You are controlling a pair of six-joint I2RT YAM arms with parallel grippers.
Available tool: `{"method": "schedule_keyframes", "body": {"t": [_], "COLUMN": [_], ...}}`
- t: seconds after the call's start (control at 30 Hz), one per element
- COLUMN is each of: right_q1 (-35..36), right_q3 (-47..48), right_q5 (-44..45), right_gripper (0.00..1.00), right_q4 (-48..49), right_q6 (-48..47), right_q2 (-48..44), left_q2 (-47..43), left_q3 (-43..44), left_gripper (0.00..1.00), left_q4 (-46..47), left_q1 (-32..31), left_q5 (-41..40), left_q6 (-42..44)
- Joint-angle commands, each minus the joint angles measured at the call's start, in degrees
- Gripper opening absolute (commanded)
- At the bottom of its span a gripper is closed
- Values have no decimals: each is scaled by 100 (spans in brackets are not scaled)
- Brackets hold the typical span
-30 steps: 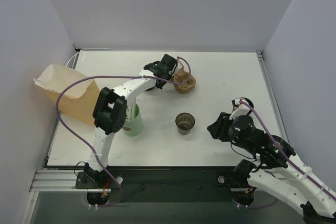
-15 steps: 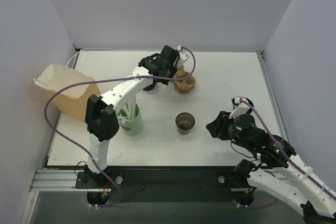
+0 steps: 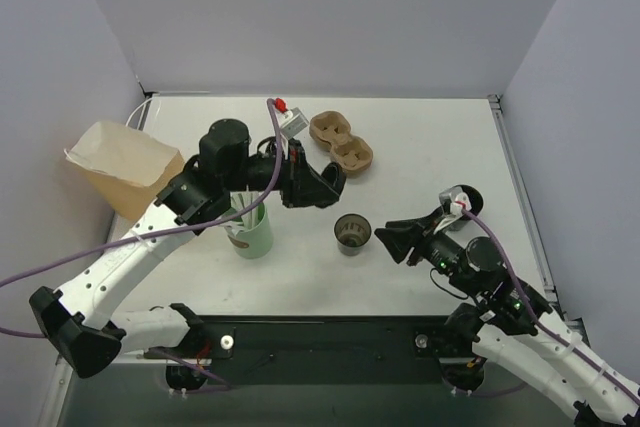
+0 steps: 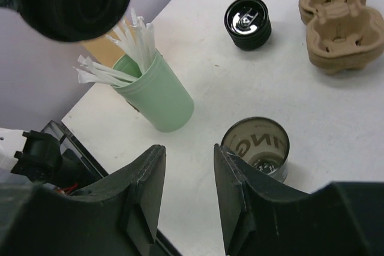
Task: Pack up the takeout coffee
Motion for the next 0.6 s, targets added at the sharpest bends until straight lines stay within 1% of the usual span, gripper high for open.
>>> {"method": "schedule_keyframes", "body": {"t": [0.0,0.07,0.1,0.17,0.3,0.43,0.57], "right_q1": [56,56,56,65,74,92,170], "right_q3": [-180,-163,-180,-250,-330,-461,-479], "right_q5": [-545,-862,-1255,-1443,-1444,-1751,-1725], "right_gripper": [39,41,42,43,43,42,43], "right_q4": [2003,2362,2504,2944,3532,4165,4211], "right_q6": [-1078,-1395,-1596,-1948,-2239,-2546,-2889], "right_q2": [74,232,276,451,750,935,1014], "left_q2": [-306,-395,-404,-421,-412,-386,-377], "left_q3": [-863,-1040,-1084,-1242,-1593,-1699,-1734], "left_gripper": [16,16,16,16,15,15,15], "left_q4": [2255,2301,2345,2424,3169,3268,3356], "left_q1": [24,6,15,6,6,6,6], "left_q5": [1300,1397,1406,1459,1626,1573,1582], "left_q6": [-1935,-2086,-2226,-2393,-3122,-3265,-3388]}}
